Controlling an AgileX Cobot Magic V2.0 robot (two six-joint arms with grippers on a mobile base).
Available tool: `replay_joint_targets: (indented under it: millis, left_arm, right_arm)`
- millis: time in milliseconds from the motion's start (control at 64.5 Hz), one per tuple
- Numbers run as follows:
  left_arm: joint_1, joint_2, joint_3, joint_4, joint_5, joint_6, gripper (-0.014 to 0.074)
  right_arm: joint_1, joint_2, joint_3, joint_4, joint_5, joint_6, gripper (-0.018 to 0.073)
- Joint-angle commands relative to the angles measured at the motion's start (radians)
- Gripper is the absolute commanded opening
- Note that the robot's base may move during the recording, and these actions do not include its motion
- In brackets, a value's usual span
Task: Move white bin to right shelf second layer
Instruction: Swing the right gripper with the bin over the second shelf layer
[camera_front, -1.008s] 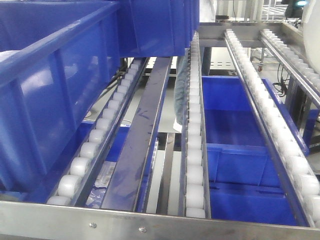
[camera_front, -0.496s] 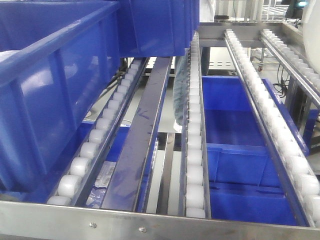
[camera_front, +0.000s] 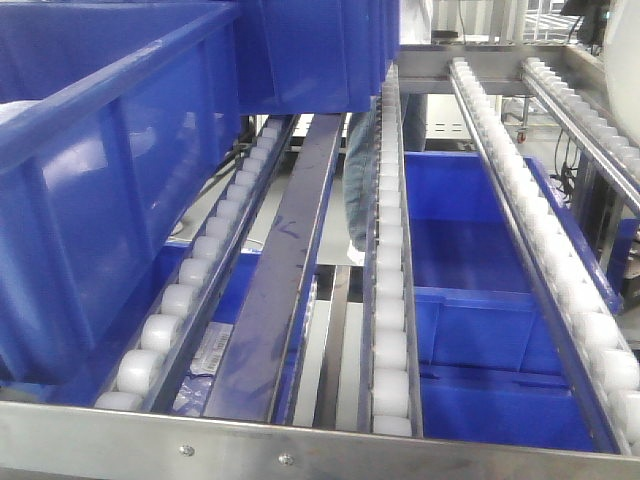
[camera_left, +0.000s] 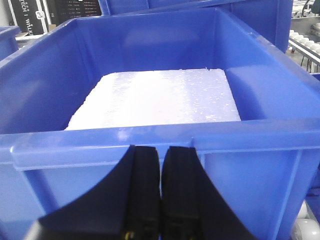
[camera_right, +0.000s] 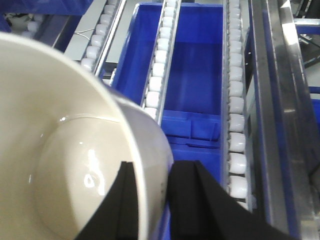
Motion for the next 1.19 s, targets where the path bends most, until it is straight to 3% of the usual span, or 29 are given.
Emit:
replay_joint_targets:
  millis: [0, 667, 1178]
  left_arm:
    - [-0.001, -0.014, 0.037, -0.002, -0.085, 0.002, 0.0085]
    - [-0.001, -0.014, 0.037, -0.002, -0.085, 0.002, 0.0085]
    - [-0.001, -0.014, 0.037, -0.002, -0.085, 0.002, 0.0085]
  right_arm:
    - [-0.006, 0.009, -0.032, 0.01, -0.119, 0.001, 0.007]
    - [0.034, 0.526, -0.119, 0.045, -0.458, 0.001, 0.007]
    - [0.034, 0.817, -0.208, 0.045, -0.471, 0.001, 0.007]
